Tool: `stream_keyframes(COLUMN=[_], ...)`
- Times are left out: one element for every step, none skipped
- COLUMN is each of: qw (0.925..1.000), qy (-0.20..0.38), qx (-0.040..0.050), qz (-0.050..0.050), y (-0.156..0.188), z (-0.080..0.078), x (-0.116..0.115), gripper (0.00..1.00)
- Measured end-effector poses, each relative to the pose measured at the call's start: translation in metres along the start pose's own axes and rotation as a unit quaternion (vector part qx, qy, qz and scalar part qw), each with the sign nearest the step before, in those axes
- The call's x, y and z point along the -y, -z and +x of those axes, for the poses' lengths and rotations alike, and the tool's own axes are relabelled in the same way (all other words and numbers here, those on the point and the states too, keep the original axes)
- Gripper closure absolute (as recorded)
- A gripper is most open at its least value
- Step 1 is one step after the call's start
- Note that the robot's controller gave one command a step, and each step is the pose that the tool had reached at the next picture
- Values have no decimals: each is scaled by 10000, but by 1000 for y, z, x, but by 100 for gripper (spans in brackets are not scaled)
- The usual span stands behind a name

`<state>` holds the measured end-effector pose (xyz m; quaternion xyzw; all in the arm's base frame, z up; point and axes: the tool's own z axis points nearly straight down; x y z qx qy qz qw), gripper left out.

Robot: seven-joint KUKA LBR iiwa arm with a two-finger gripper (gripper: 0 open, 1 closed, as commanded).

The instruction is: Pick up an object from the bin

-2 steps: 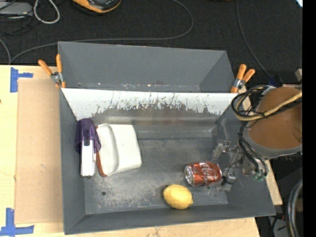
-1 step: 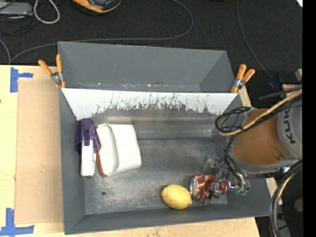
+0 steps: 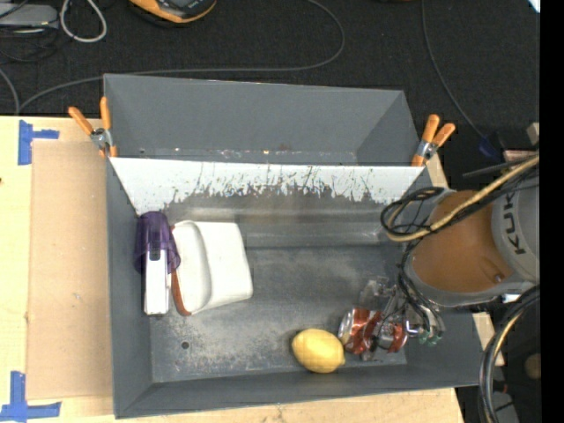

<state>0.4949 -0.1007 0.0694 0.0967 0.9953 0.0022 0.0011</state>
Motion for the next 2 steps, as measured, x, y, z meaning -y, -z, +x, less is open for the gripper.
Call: stream_keyframes(qw=[9990,9997], qy=[452,227], qx=[-20,-21], qz=[-10,-14], y=[0,-1], z=[-21,-6], x=[-11,-22], gripper=[0,0])
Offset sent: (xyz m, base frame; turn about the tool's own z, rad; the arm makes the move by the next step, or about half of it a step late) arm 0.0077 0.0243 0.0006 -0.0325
